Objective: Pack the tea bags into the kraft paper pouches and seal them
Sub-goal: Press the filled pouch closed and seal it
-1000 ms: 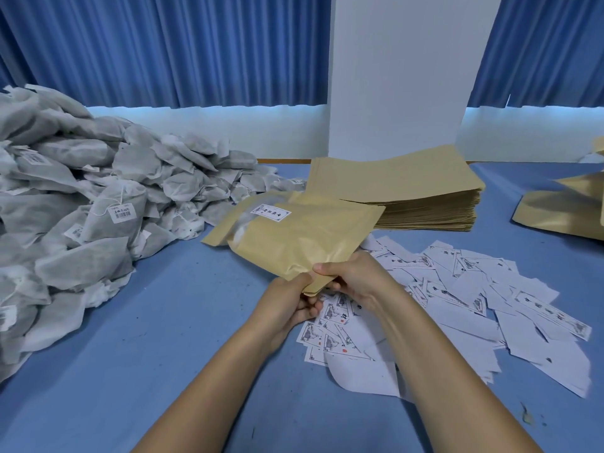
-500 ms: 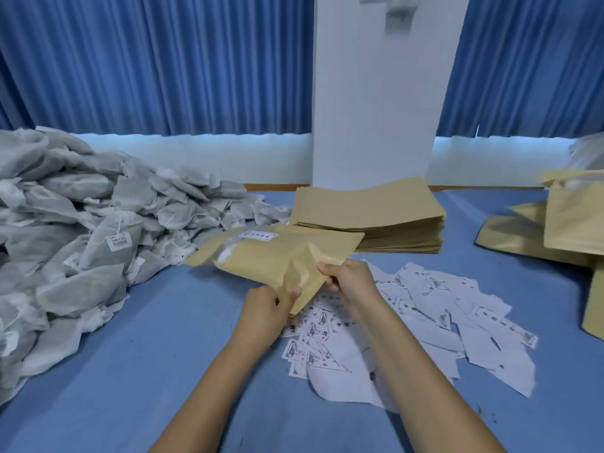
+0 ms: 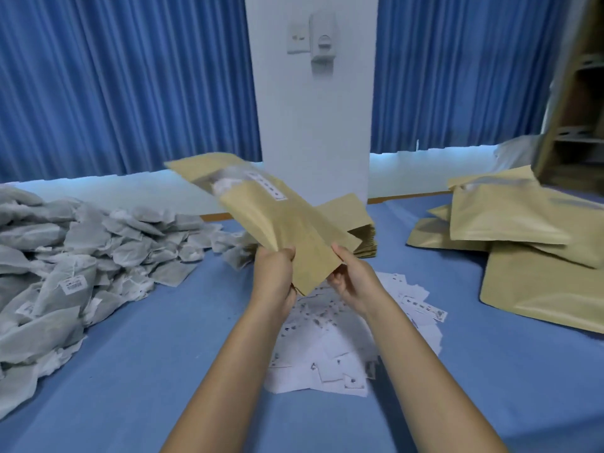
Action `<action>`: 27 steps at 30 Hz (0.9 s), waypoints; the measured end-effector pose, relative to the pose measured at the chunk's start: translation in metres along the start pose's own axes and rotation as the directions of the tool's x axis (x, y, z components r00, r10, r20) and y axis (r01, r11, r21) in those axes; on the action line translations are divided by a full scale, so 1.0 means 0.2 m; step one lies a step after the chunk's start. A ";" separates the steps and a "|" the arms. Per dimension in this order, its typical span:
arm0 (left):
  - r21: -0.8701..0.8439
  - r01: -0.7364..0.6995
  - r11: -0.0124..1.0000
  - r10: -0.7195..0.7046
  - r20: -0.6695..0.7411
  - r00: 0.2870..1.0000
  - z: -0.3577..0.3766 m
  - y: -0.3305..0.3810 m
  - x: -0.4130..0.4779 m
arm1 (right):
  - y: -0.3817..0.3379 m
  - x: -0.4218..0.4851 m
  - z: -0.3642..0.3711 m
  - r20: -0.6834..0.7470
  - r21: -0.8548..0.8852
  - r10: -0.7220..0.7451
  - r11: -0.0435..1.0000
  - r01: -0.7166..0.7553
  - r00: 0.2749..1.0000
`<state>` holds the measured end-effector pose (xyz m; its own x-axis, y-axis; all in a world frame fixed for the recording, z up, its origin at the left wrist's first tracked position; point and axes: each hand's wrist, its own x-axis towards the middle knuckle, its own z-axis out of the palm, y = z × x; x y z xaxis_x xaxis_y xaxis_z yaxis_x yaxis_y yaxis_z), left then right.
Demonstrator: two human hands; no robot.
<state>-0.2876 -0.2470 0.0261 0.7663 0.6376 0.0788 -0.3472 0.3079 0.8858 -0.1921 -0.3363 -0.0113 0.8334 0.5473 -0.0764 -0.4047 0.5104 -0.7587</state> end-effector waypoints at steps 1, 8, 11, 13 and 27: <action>0.008 0.011 1.000 -0.011 0.047 0.999 0.05 -0.01 -0.01 | -0.04 -0.02 -0.04 -0.051 0.001 -0.023 1.000 0.023 0.998; 0.125 0.181 0.975 -0.199 0.142 0.970 0.44 -0.36 -0.02 | -0.30 -0.20 -0.46 -0.416 -0.131 -0.233 0.972 0.196 0.879; 0.225 0.219 0.949 -0.268 0.219 0.938 0.63 -0.52 -0.06 | -0.42 -0.28 -0.67 -0.564 -0.117 -0.281 0.958 0.262 0.776; 0.281 0.271 0.920 -0.353 0.300 0.886 0.77 -0.59 -0.09 | -0.49 -0.33 -0.79 -0.632 -0.092 -0.306 0.942 0.322 0.712; 0.479 0.197 0.855 -0.452 0.503 0.737 1.48 -0.74 -0.24 | -1.05 -0.33 -1.12 -0.499 0.051 -0.313 0.920 0.388 0.808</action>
<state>-0.1119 -0.5321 0.0269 0.9934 -0.0249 -0.1117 0.1128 0.0500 0.9924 -0.0784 -0.6272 0.0079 0.9879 -0.0486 -0.1476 -0.0686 0.7160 -0.6947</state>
